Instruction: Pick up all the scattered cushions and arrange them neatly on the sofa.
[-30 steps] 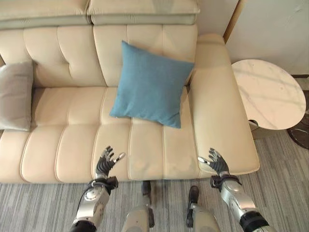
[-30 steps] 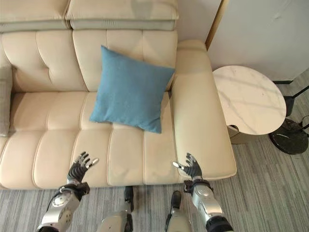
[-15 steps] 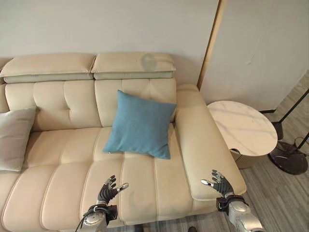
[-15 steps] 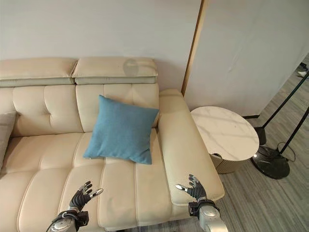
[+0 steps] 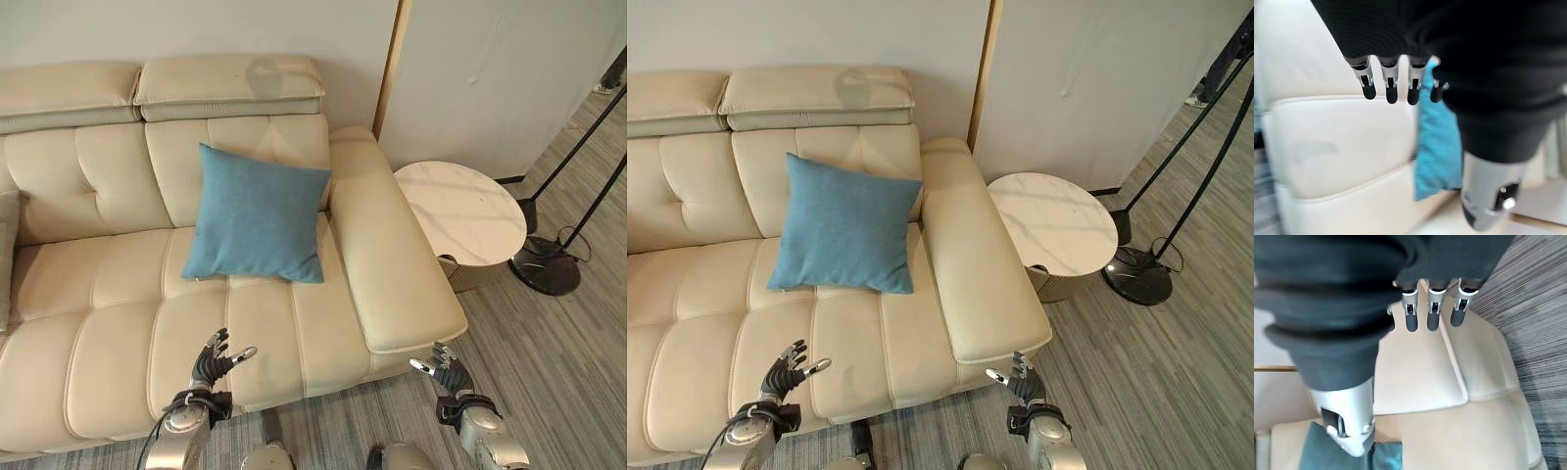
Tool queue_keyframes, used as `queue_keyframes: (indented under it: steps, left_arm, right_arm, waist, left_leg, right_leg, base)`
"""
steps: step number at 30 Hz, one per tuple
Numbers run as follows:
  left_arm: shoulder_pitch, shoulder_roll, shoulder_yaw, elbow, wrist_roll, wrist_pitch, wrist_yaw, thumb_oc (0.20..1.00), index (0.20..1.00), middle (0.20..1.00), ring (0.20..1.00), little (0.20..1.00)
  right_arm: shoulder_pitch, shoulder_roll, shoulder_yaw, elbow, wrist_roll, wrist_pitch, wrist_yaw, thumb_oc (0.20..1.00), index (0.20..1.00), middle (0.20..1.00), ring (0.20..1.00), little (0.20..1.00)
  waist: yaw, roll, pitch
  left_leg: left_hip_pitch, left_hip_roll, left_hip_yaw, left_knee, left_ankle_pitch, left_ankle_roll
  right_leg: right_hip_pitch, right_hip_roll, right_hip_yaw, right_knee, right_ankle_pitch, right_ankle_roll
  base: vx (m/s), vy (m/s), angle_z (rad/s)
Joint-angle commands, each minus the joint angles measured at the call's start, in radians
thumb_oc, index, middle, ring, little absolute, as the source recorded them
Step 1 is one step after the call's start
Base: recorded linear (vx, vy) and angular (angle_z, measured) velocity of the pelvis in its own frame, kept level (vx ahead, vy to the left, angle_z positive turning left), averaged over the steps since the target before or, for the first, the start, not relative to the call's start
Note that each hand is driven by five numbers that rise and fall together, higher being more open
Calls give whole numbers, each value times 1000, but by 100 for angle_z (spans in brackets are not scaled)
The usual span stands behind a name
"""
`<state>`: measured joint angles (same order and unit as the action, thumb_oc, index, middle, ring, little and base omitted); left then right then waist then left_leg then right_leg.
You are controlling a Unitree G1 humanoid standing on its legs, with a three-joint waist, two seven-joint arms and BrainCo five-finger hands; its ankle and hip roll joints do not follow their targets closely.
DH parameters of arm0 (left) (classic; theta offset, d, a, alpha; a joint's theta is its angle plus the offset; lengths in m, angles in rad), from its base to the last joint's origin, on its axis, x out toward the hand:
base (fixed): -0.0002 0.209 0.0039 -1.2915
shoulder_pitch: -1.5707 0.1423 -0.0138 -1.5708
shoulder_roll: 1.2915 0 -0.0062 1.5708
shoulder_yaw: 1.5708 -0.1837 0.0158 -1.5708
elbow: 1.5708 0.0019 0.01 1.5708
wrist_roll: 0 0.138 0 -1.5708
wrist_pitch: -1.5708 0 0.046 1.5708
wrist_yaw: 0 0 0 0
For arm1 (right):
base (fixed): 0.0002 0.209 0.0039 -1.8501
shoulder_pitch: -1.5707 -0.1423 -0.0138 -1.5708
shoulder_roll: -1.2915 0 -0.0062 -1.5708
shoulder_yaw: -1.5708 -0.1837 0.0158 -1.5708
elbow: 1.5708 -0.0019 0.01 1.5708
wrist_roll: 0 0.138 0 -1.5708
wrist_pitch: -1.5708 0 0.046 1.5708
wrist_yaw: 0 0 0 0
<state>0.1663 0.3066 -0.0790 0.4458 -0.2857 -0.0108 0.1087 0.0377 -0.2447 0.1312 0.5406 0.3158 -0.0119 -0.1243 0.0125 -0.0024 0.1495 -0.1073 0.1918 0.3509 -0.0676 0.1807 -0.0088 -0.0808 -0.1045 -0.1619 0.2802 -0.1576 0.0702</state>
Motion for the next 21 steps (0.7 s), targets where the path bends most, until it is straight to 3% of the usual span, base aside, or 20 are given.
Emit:
queue_keyframes:
  steps: [1, 6, 8, 10, 17, 19, 21]
  left_arm:
    - [-31, 39, 4, -55, 25, -40, 3, 1000, 1000, 1000, 1000, 1000]
    - [-42, 26, -20, -72, 13, -45, -1, 1000, 1000, 1000, 1000, 1000]
    - [-56, 8, -31, -70, -2, -53, 11, 1000, 1000, 1000, 1000, 1000]
    - [-61, -6, -36, -77, -21, -59, 19, 1000, 1000, 1000, 1000, 1000]
    - [-48, -13, -69, -66, -27, -49, -2, 1000, 1000, 1000, 1000, 1000]
    - [-51, -19, -79, -71, -30, -42, 6, 1000, 1000, 1000, 1000, 1000]
    - [-50, -24, -83, -80, -25, -43, 9, 1000, 1000, 1000, 1000, 1000]
  right_arm:
    - [-26, 15, 2, -48, 7, -31, -15, 1000, 1000, 1000, 1000, 1000]
    - [0, -9, 14, -61, 23, -42, -11, 1000, 1000, 1000, 1000, 1000]
    - [-21, -16, 24, -48, 25, -48, -23, 1000, 1000, 1000, 1000, 1000]
    - [-36, -16, 34, -49, 25, -50, -26, 1000, 1000, 1000, 1000, 1000]
    - [-43, -17, 62, -48, 12, -42, 1, 1000, 1000, 1000, 1000, 1000]
    - [-36, -17, 48, -60, 11, -45, -5, 1000, 1000, 1000, 1000, 1000]
    - [-31, -13, 27, -52, 22, -47, -20, 1000, 1000, 1000, 1000, 1000]
  waist:
    - [15, -40, -45]
    - [-4, 11, 13]
    - [-2, 28, 42]
    - [-4, 25, 53]
    - [-35, -22, 24]
    - [-57, -15, 13]
    - [-67, 2, -14]
  left_leg:
    - [-71, -93, 15, 39, -54, -28]
    - [-126, -49, -2, 64, 30, -79]
    - [-153, -53, -66, 69, 46, -105]
    - [-171, -74, -166, 107, 12, -101]
    - [-33, -94, -207, 296, -232, -46]
    - [21, -79, -185, 256, -228, -48]
    - [60, -70, -153, 135, -197, -60]
  right_leg:
    - [182, 1, -13, -219, 7, 49]
    - [182, 79, -12, -293, 9, 3]
    - [161, 80, -17, -292, 16, -6]
    - [128, 66, -25, -283, 35, -7]
    - [83, 2, -48, -278, 81, -8]
    - [78, 6, -67, -279, 82, -4]
    - [68, 14, -78, -286, 93, 7]
  base:
    - [-208, -260, -61]
    - [-275, -205, -24]
    - [-315, -92, 17]
    - [-283, -76, 15]
    - [-112, -14, 19]
    - [-35, 77, 14]
    - [-2, 143, 54]
